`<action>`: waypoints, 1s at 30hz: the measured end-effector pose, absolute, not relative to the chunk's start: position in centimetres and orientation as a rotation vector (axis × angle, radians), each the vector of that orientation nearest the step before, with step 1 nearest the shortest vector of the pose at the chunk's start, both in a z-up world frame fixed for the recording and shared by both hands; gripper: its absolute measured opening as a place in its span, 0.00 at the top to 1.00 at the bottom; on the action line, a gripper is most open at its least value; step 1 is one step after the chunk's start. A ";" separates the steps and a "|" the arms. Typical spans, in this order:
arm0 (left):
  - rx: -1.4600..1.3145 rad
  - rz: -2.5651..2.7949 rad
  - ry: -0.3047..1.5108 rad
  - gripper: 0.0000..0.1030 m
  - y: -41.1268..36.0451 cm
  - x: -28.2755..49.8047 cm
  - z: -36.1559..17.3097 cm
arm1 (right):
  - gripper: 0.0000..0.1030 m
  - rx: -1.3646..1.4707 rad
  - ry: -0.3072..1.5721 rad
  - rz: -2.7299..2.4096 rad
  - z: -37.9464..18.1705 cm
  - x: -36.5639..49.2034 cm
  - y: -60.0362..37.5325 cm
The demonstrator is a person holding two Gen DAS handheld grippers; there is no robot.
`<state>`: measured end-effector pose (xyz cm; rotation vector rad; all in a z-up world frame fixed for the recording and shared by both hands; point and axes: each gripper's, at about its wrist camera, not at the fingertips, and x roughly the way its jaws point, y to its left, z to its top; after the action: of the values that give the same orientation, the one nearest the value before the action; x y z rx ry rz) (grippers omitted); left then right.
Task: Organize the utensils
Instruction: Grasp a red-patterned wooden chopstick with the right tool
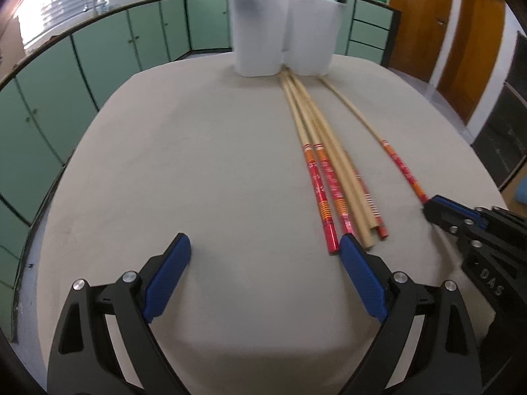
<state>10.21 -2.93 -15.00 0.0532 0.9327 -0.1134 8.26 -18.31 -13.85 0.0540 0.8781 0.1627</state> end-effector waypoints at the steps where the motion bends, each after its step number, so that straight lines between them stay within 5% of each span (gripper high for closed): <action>1: 0.053 -0.105 0.932 0.13 -2.8 10.2 -15.0 | 0.94 0.055 0.878 0.163 -13.9 8.3 -18.3; 12: 0.040 -0.109 0.927 0.15 -2.5 10.2 -14.8 | 0.81 0.061 0.876 0.224 -13.8 7.3 -18.6; 21: 0.041 -0.129 0.927 0.19 -3.0 10.3 -14.9 | 0.81 0.057 0.877 0.207 -13.8 7.9 -18.5; 24: 0.050 -0.142 0.924 0.27 -3.4 10.4 -14.9 | 0.81 0.054 0.877 0.205 -13.9 8.0 -18.4; 30: 0.079 -0.180 0.905 0.61 -4.3 10.0 -14.7 | 0.81 0.070 0.880 0.214 -14.0 7.9 -18.7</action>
<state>10.01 -4.26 -14.65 0.0787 0.9049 -0.1800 7.95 -18.68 -13.99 0.0700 0.8799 0.2135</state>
